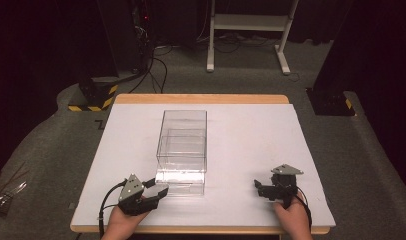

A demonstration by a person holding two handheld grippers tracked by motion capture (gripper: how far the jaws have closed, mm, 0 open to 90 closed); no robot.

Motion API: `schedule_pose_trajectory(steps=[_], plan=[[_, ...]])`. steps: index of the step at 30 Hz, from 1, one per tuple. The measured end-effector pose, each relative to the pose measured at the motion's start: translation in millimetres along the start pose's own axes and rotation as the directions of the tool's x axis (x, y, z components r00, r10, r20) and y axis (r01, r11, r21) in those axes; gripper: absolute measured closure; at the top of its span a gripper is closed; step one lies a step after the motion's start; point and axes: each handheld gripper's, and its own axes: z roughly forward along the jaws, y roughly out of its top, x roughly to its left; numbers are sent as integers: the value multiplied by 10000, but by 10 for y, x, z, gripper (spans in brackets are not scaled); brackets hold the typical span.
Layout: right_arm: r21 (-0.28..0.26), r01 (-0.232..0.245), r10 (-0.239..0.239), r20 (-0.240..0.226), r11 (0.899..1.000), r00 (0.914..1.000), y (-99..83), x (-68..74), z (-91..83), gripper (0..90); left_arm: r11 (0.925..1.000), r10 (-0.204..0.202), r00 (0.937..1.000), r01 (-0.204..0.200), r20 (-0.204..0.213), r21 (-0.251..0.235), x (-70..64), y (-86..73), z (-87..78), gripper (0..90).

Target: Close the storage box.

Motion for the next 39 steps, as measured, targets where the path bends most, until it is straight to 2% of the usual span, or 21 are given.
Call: schedule_pose_trajectory(steps=[4, 11, 22, 26, 28, 31, 36, 39], plan=[[3, 0, 0, 4, 10000, 10000, 0, 1, 0, 101, 10000, -28, 10000, 29, -75, 11, 24, 3, 32, 478], [0, 4, -4, 6, 10000, 10000, 0, 1, 0, 101, 9988, -441, 9984, 434, -357, -205, 94, 36, 151, 489], [9, -14, 14, 5, 10000, 10000, 0, 2, 0, 101, 9975, -606, 9952, 577, -763, -398, 177, 67, 271, 550], [7, -13, 13, -5, 10000, 10000, -1, 1, -1, 101, 9977, -529, 9929, 481, -1066, -478, 165, 56, 247, 597], [-1, -23, 23, -9, 10000, 10000, -1, -1, -1, 101, 9965, -642, 9889, 562, -1338, -626, 166, 56, 225, 558], [-2, 6, -6, 0, 10000, 10000, 0, 0, 0, 101, 9954, -810, 9865, 726, -1426, -633, 190, 58, 232, 466], [0, 5, -5, 4, 10000, 10000, 0, 0, 0, 101, 9955, -893, 9870, 841, -1336, -445, 219, 67, 273, 388], [2, 9, -9, 4, 10000, 10000, 0, 0, 0, 101, 9937, -1116, 9863, 1090, -1212, -274, 253, 66, 293, 352]])
